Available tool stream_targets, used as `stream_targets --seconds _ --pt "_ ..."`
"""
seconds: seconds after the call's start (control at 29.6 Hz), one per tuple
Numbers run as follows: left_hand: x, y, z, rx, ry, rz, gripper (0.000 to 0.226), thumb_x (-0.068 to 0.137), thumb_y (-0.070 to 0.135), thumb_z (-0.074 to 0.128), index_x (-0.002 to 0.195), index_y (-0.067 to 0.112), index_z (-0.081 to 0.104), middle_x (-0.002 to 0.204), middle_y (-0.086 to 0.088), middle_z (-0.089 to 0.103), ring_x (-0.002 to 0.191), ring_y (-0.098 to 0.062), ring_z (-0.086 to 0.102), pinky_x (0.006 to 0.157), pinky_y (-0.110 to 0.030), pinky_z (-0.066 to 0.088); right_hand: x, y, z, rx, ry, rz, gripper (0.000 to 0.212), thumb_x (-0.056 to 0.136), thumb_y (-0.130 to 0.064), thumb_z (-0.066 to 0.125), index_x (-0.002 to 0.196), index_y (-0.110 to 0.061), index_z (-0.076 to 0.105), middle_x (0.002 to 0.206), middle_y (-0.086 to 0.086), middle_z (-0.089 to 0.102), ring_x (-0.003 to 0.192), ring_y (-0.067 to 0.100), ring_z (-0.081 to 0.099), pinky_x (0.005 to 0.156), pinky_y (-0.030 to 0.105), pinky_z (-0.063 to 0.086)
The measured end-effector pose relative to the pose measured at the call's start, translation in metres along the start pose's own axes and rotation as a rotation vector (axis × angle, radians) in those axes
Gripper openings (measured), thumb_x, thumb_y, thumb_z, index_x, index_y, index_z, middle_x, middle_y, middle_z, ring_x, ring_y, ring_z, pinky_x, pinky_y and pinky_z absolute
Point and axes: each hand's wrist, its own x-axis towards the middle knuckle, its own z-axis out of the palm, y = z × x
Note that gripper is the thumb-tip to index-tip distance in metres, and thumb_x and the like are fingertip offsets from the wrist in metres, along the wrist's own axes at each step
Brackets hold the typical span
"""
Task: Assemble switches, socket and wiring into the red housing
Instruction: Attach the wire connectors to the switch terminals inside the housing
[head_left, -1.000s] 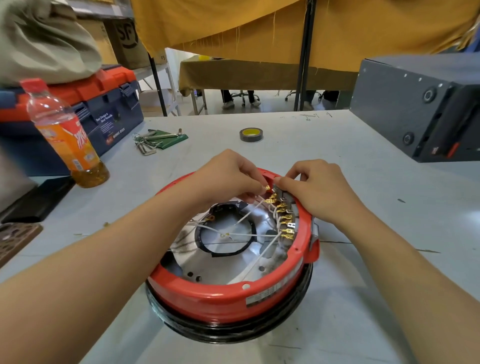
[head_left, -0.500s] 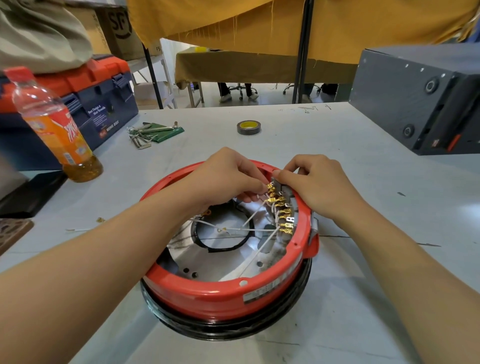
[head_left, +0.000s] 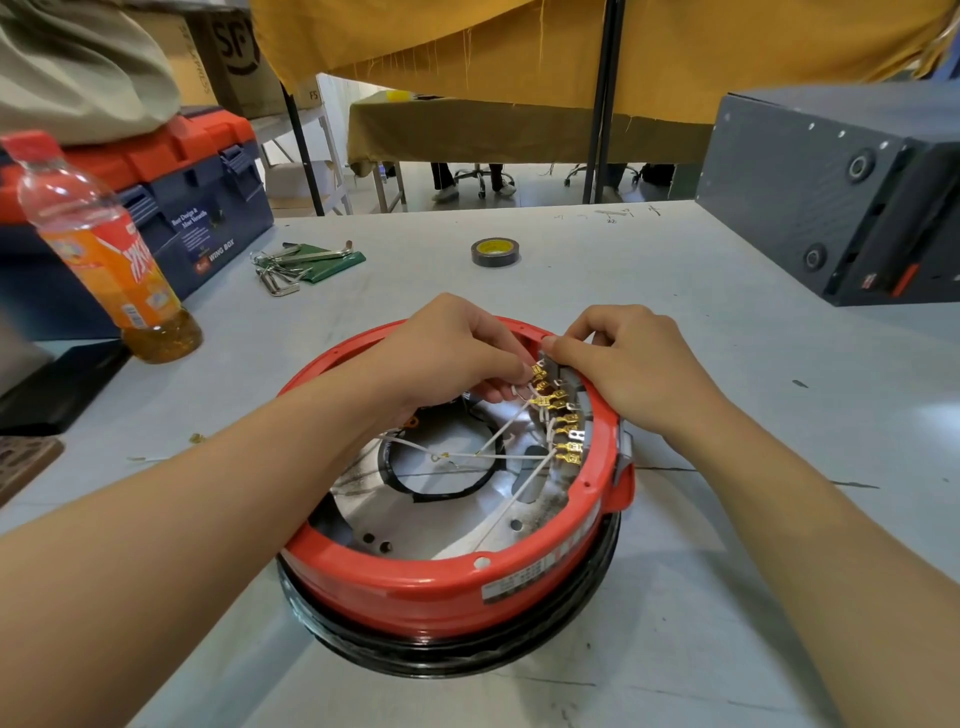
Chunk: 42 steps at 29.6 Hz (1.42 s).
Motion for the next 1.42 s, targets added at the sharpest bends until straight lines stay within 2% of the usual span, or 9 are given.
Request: stream_targets --seconds 0.27,0.57,0.81,1.08,1.42 --pt "0.0000 0.0002 0.0009 -0.075 -0.014 -0.042 0.008 0.078 -0.005 0.067 0.076 0.000 0.072 0.063 -0.008 0.069 0.051 -0.008 0.060 0.053 -0.015 0.050 0.0003 -0.0008 -0.0008 -0.014 -0.002 -0.003 0.025 0.087 -0.040 0.059 0.080 -0.017 0.065 0.065 -0.008 0.049 0.061 0.005 0.047 0.052 0.019 0.031" --pt "0.0015 -0.0011 0.0013 -0.140 -0.040 -0.089 0.010 0.079 -0.005 0.066 0.074 0.002 0.071 0.059 -0.006 0.068 0.052 -0.008 0.062 0.054 -0.015 0.053 0.0006 -0.0002 -0.0004 -0.006 -0.004 -0.003 0.025 0.087 -0.040 0.059 0.079 -0.017 0.065 0.064 -0.008 0.050 0.061 0.006 0.049 0.053 0.020 0.033" --pt "0.0015 0.0002 0.0009 -0.223 -0.061 -0.156 0.013 0.079 -0.003 0.066 0.069 0.004 0.071 0.058 -0.007 0.068 0.049 -0.008 0.061 0.049 -0.013 0.049 0.0010 0.0008 -0.0001 -0.007 -0.004 -0.001 0.026 0.086 -0.040 0.059 0.078 -0.017 0.065 0.062 -0.007 0.049 0.059 0.006 0.048 0.052 0.020 0.033" --pt "0.0034 0.0001 0.0010 -0.281 -0.090 -0.190 0.023 0.079 -0.002 0.066 0.059 0.008 0.072 0.060 -0.007 0.068 0.054 -0.010 0.062 0.053 -0.015 0.053 0.0010 0.0002 -0.0009 -0.018 -0.002 -0.010 0.025 0.087 -0.040 0.059 0.078 -0.017 0.064 0.062 -0.009 0.047 0.059 0.005 0.046 0.051 0.019 0.030" --pt "0.0047 -0.0023 0.0014 -0.274 -0.102 -0.186 0.013 0.079 -0.002 0.065 0.069 0.004 0.070 0.063 -0.008 0.068 0.052 -0.009 0.062 0.049 -0.014 0.050 0.0011 0.0005 -0.0004 -0.004 -0.005 -0.008 0.025 0.086 -0.040 0.059 0.078 -0.017 0.064 0.064 -0.007 0.049 0.061 0.006 0.047 0.053 0.021 0.033"
